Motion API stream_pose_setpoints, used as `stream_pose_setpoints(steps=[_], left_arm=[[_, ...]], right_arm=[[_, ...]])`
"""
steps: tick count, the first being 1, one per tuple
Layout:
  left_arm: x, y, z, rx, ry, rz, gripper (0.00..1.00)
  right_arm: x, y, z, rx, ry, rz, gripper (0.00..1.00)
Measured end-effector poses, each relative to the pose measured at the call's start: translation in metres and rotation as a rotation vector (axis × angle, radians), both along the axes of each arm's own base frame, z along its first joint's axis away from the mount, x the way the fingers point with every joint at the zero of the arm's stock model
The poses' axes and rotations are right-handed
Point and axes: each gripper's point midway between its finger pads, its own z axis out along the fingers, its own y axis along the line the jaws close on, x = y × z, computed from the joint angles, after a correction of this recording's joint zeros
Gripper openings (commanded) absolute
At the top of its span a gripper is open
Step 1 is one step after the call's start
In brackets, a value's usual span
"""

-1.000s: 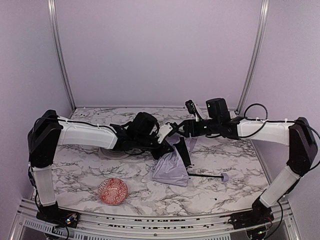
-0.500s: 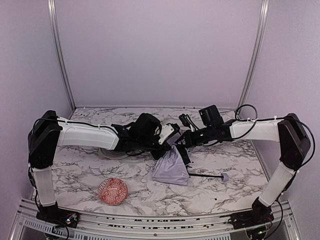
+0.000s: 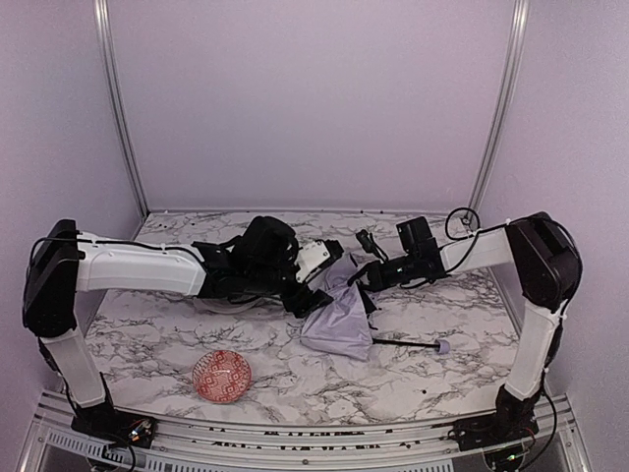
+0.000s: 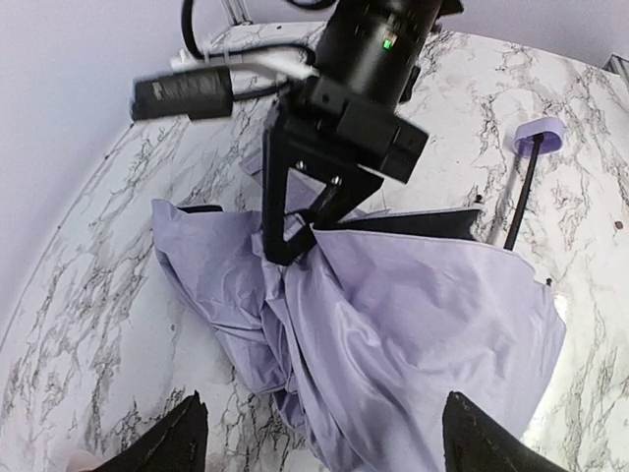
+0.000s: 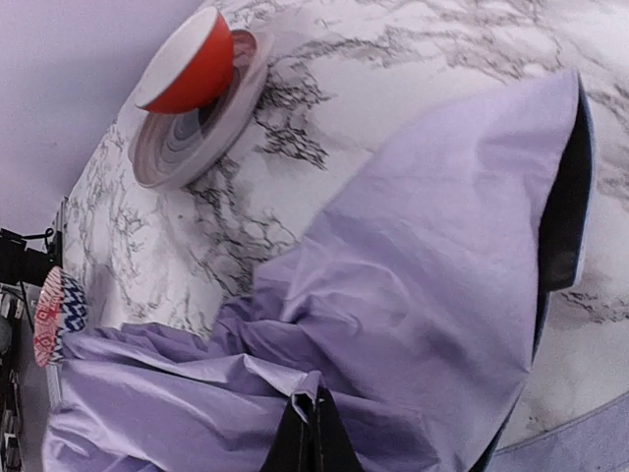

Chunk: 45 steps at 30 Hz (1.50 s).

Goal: Put away the umbrella

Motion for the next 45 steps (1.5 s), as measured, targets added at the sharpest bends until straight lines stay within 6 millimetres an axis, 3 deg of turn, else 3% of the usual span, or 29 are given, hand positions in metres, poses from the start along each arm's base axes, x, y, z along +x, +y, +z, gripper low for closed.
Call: stream_pose_setpoints(steps=[3, 6, 12, 17, 20, 27, 31, 33, 36, 39, 43, 45], left_arm=[[-0.009, 0.001, 0.013, -0.001, -0.063, -0.058, 0.83], [-0.026, -0.007, 0.013, 0.026, -0.132, -0.171, 0.97], [-0.06, -0.021, -0.02, 0.151, -0.259, -0.43, 0.99], [-0.048, -0.022, -0.066, 0.301, -0.307, -0.518, 0.91], [-0.038, -0.024, -0.083, 0.356, -0.322, -0.54, 0.86], [-0.013, -0.034, -0.089, 0.411, -0.377, -0.501, 0.89], [-0.011, -0.034, -0.088, 0.419, -0.391, -0.501, 0.96], [-0.013, -0.034, -0.087, 0.41, -0.388, -0.511, 0.99], [-0.019, -0.035, -0.084, 0.383, -0.363, -0.545, 0.99], [-0.012, -0.033, -0.084, 0.368, -0.328, -0.547, 0.92], [0.012, -0.032, -0.097, 0.386, -0.294, -0.518, 0.81], [0.016, -0.029, -0.109, 0.398, -0.269, -0.515, 0.8]], right_arm=[[0.006, -0.009, -0.037, -0.024, 0.054, -0.01, 0.0], [0.009, -0.014, -0.061, -0.027, 0.084, -0.012, 0.0], [0.014, -0.008, -0.066, 0.006, 0.054, 0.025, 0.0], [0.017, -0.005, -0.066, 0.014, 0.032, 0.049, 0.0], [0.017, -0.003, -0.065, 0.02, 0.024, 0.062, 0.0], [0.019, -0.003, -0.063, 0.019, 0.016, 0.072, 0.0], [0.018, -0.004, -0.062, 0.007, 0.007, 0.076, 0.01], [0.018, -0.005, -0.061, 0.001, 0.007, 0.077, 0.07], [0.018, -0.006, -0.06, -0.011, 0.01, 0.075, 0.24], [0.023, -0.007, -0.054, -0.029, 0.006, 0.065, 0.38], [0.04, -0.009, -0.028, -0.073, -0.042, 0.025, 0.49], [0.054, -0.012, -0.002, -0.104, -0.101, -0.013, 0.54]])
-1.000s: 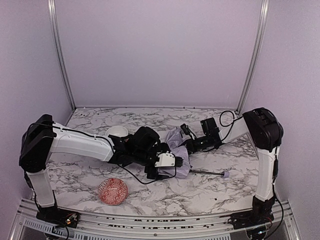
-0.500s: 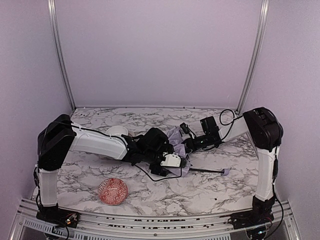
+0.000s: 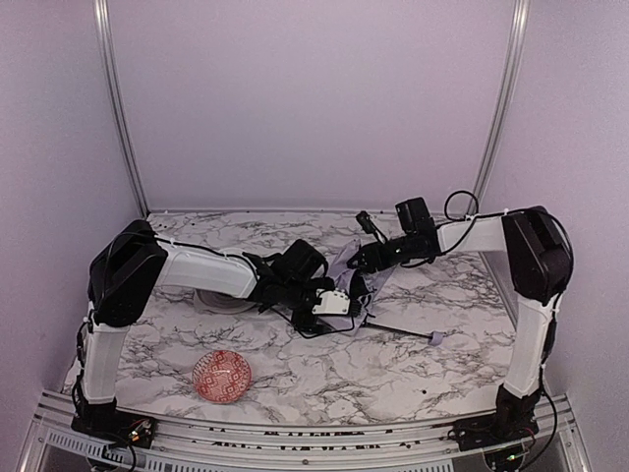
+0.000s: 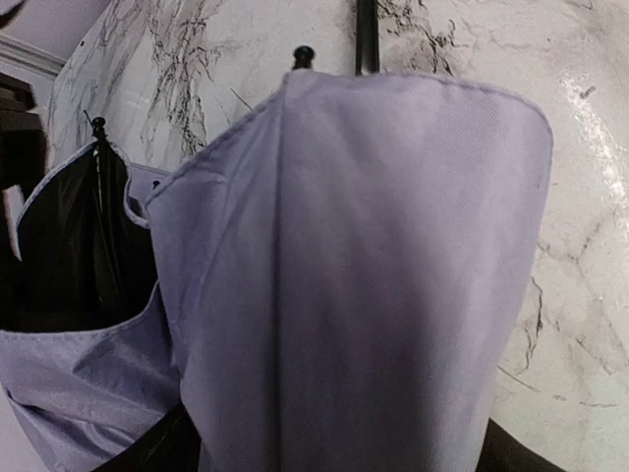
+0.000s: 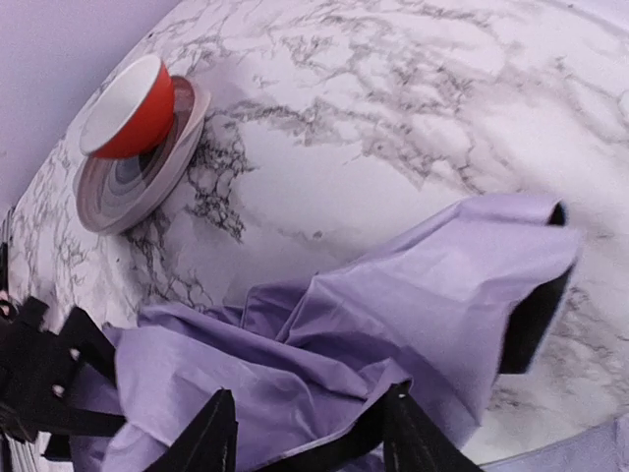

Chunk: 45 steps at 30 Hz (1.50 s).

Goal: Put away the umbrella

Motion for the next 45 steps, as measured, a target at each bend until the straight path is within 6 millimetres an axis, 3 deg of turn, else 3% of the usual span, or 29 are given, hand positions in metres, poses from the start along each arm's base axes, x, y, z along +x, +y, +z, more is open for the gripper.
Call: stream_pose_setpoints(steps=[5, 8, 11, 13, 17, 21, 28, 31, 34, 39, 42, 45], left_arm=[[-0.004, -0.001, 0.0, 0.004, 0.048, -0.025, 0.78], [-0.006, -0.002, 0.0, 0.018, 0.071, -0.032, 0.75], [-0.006, -0.004, -0.001, 0.031, 0.087, -0.035, 0.74], [-0.007, -0.003, 0.0, 0.036, 0.096, -0.038, 0.73], [-0.008, -0.003, 0.0, 0.042, 0.101, -0.038, 0.73], [-0.009, -0.002, 0.0, 0.052, 0.098, -0.037, 0.73], [-0.009, -0.002, -0.002, 0.056, 0.101, -0.033, 0.72], [-0.007, -0.004, -0.002, 0.058, 0.099, -0.026, 0.64], [-0.004, -0.007, -0.002, 0.059, 0.093, -0.017, 0.59], [-0.003, -0.007, -0.002, 0.057, 0.095, -0.009, 0.44], [-0.003, -0.007, -0.003, 0.056, 0.1, -0.007, 0.3], [-0.005, -0.007, -0.004, 0.056, 0.109, -0.01, 0.07]], right_arm=[[0.043, -0.026, 0.058, -0.132, -0.156, -0.177, 0.58], [0.068, -0.06, 0.066, -0.252, -0.192, -0.325, 0.63], [0.087, -0.102, 0.05, -0.388, -0.156, -0.455, 0.66], [0.095, -0.119, 0.03, -0.458, -0.113, -0.497, 0.68], [0.092, -0.132, -0.02, -0.547, -0.003, -0.508, 0.69], [0.076, -0.126, -0.056, -0.588, 0.091, -0.47, 0.69], [0.063, -0.115, -0.066, -0.584, 0.115, -0.443, 0.66], [0.062, -0.114, -0.067, -0.582, 0.112, -0.44, 0.55], [0.059, -0.104, -0.065, -0.529, 0.116, -0.407, 0.36], [0.049, -0.073, -0.062, -0.408, 0.147, -0.333, 0.0], [0.044, -0.061, -0.065, -0.372, 0.169, -0.303, 0.0], [0.044, -0.057, -0.063, -0.348, 0.172, -0.293, 0.0]])
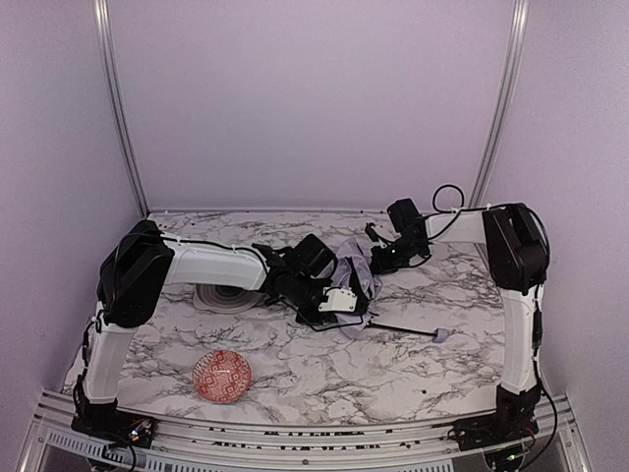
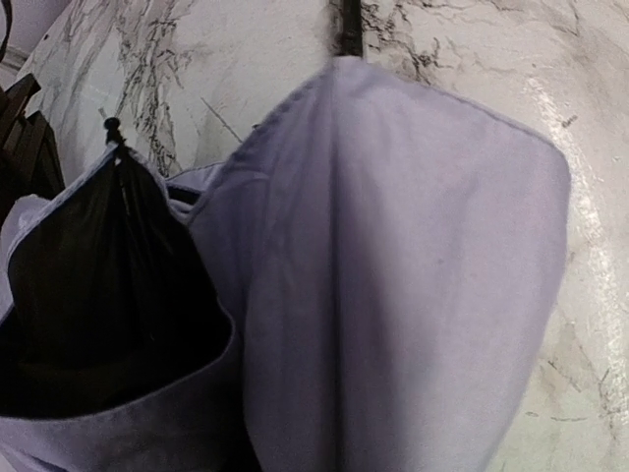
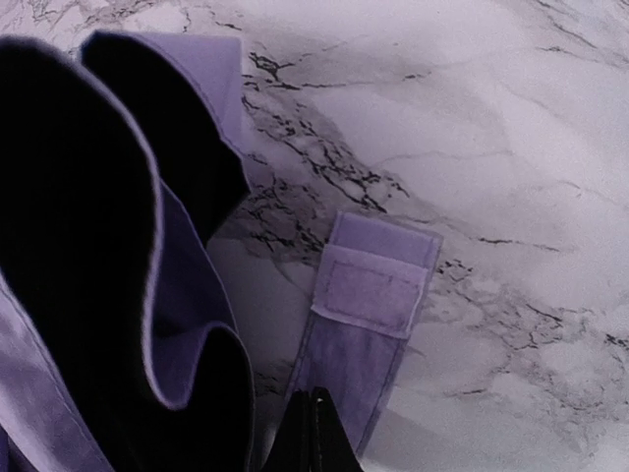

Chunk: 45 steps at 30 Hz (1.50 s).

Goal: Put away the umbrella

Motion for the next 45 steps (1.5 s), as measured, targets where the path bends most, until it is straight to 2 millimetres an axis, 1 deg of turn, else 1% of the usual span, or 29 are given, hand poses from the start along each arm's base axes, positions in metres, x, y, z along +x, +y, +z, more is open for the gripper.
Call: stream_pose_setpoints(steps=[1, 5, 7, 8, 9, 12, 13, 15, 17, 19, 20, 22, 24, 26, 28, 31, 34, 35, 36, 37, 38, 39, 40, 41, 43, 45], left_arm=[[-0.001, 0.0, 0.0, -0.001, 0.005, 0.003, 0.0], [-0.003, 0.0, 0.0, -0.006, 0.016, 0.011, 0.0], [-0.003, 0.001, 0.0, -0.007, 0.023, 0.022, 0.0], [-0.004, 0.001, 0.0, -0.009, 0.027, 0.027, 0.0], [-0.004, 0.001, 0.0, -0.01, 0.028, 0.032, 0.0], [-0.004, 0.001, 0.0, -0.012, 0.029, 0.038, 0.0], [-0.004, 0.001, 0.0, -0.012, 0.029, 0.039, 0.0], [-0.005, 0.001, 0.0, -0.014, 0.031, 0.041, 0.0], [-0.005, 0.001, 0.0, -0.016, 0.033, 0.042, 0.0], [-0.006, 0.002, 0.0, -0.018, 0.039, 0.043, 0.0], [-0.008, 0.003, 0.0, -0.018, 0.044, 0.042, 0.0], [-0.009, 0.003, 0.0, -0.018, 0.049, 0.039, 0.0], [-0.01, 0.004, 0.0, -0.018, 0.05, 0.038, 0.0], [-0.01, 0.004, 0.0, -0.018, 0.05, 0.038, 0.0], [-0.01, 0.004, 0.0, -0.019, 0.05, 0.037, 0.0], [-0.01, 0.004, 0.0, -0.019, 0.051, 0.036, 0.0], [-0.011, 0.004, 0.0, -0.02, 0.053, 0.035, 0.0], [-0.011, 0.004, 0.0, -0.02, 0.053, 0.035, 0.0], [-0.011, 0.004, 0.0, -0.02, 0.053, 0.034, 0.0], [-0.011, 0.004, 0.0, -0.02, 0.053, 0.034, 0.0], [-0.011, 0.004, 0.0, -0.02, 0.053, 0.034, 0.0], [-0.011, 0.004, 0.0, -0.02, 0.053, 0.034, 0.0], [-0.011, 0.004, 0.0, -0.019, 0.053, 0.034, 0.0], [-0.011, 0.004, 0.0, -0.019, 0.053, 0.034, 0.0], [-0.011, 0.004, 0.0, -0.019, 0.052, 0.032, 0.0], [-0.011, 0.004, 0.0, -0.019, 0.052, 0.031, 0.0]], right_arm=[[0.0, 0.001, 0.0, 0.006, 0.001, 0.003, 0.0], [0.006, -0.001, 0.004, 0.024, -0.014, -0.004, 0.0], [0.011, -0.006, 0.005, 0.026, -0.026, -0.016, 0.03], [0.013, -0.01, 0.006, 0.026, -0.03, -0.022, 0.09], [0.015, -0.014, 0.008, 0.026, -0.033, -0.029, 0.18], [0.018, -0.027, 0.021, 0.034, -0.055, -0.053, 0.36], [0.015, -0.033, 0.03, 0.047, -0.069, -0.06, 0.42], [0.005, -0.046, 0.049, 0.093, -0.088, -0.078, 0.51], [0.001, -0.061, 0.063, 0.127, -0.106, -0.097, 0.64], [0.007, -0.074, 0.07, 0.137, -0.123, -0.11, 0.81], [0.012, -0.08, 0.068, 0.126, -0.125, -0.106, 0.85], [0.027, -0.09, 0.059, 0.083, -0.127, -0.075, 0.87], [0.037, -0.089, 0.051, 0.042, -0.134, -0.028, 0.88], [0.046, -0.083, 0.043, -0.016, -0.159, 0.065, 0.89], [0.047, -0.077, 0.038, -0.063, -0.181, 0.15, 0.88], [0.053, -0.072, 0.038, -0.12, -0.21, 0.242, 0.86], [0.07, -0.064, 0.038, -0.175, -0.251, 0.312, 0.82], [0.072, -0.063, 0.034, -0.196, -0.253, 0.333, 0.81], [0.071, -0.062, 0.03, -0.206, -0.247, 0.345, 0.81], [0.068, -0.06, 0.022, -0.225, -0.228, 0.366, 0.81], [0.064, -0.059, 0.013, -0.238, -0.208, 0.382, 0.81], [0.056, -0.056, 0.0, -0.254, -0.171, 0.406, 0.81], [0.053, -0.052, -0.003, -0.243, -0.165, 0.418, 0.8], [0.052, -0.05, -0.002, -0.254, -0.165, 0.428, 0.79], [0.048, -0.048, -0.002, -0.263, -0.152, 0.443, 0.77], [0.044, -0.047, -0.003, -0.264, -0.132, 0.456, 0.77]])
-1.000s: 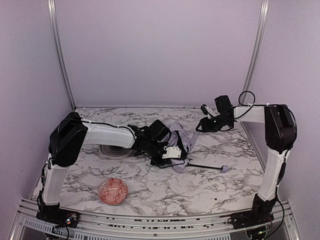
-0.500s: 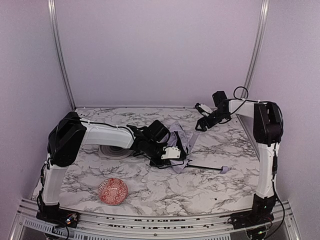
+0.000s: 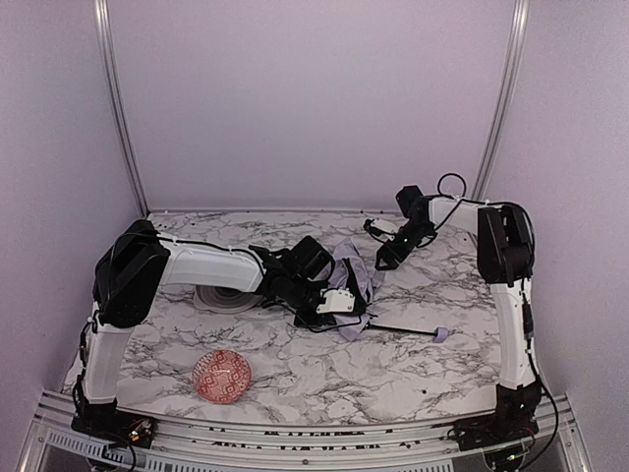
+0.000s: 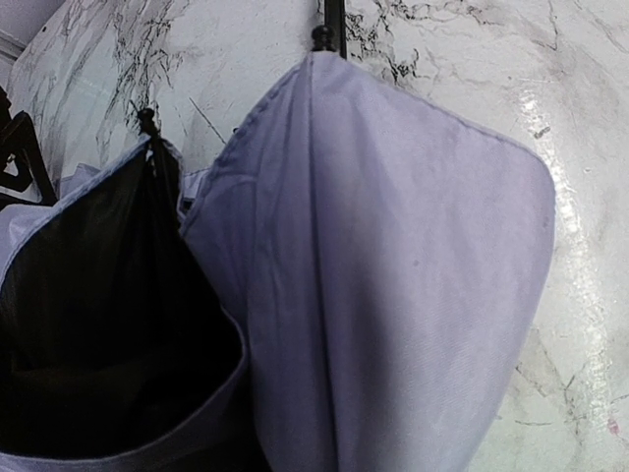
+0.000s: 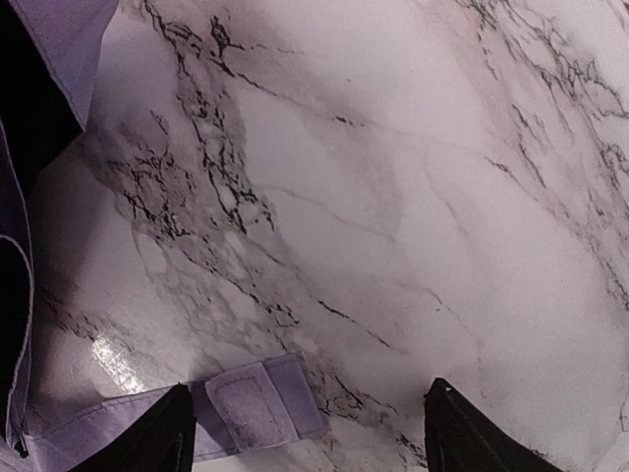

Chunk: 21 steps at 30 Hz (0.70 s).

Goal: Put away the umbrella

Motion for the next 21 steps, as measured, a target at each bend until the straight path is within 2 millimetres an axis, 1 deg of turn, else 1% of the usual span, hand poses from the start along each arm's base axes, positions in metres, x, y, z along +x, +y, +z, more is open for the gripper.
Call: stream_pose_setpoints(steps=[4, 8, 10, 14, 17, 19, 21], left_arm=[[0.0, 0.0, 0.0, 0.002, -0.003, -0.004, 0.0], [0.0, 0.0, 0.0, 0.002, -0.004, -0.007, 0.0], [0.0, 0.0, 0.0, 0.003, -0.005, -0.008, 0.0], [0.0, 0.0, 0.0, 0.003, -0.006, -0.008, 0.0], [0.0, 0.0, 0.0, 0.004, -0.006, -0.008, 0.0], [0.0, 0.0, 0.0, 0.004, -0.006, -0.008, 0.0], [0.0, 0.0, 0.0, 0.004, -0.006, -0.008, 0.0]], right_arm=[[-0.006, 0.001, -0.002, -0.009, 0.021, 0.012, 0.77], [-0.01, 0.0, -0.001, -0.021, 0.03, 0.018, 0.69], [-0.011, -0.001, -0.001, -0.033, 0.034, 0.019, 0.68], [-0.017, -0.001, 0.001, -0.058, 0.045, 0.006, 0.76], [-0.024, -0.003, 0.003, -0.075, 0.054, -0.006, 0.8], [-0.023, -0.005, 0.007, -0.079, 0.048, -0.019, 0.84], [-0.018, -0.006, 0.016, -0.085, 0.029, -0.033, 0.86]])
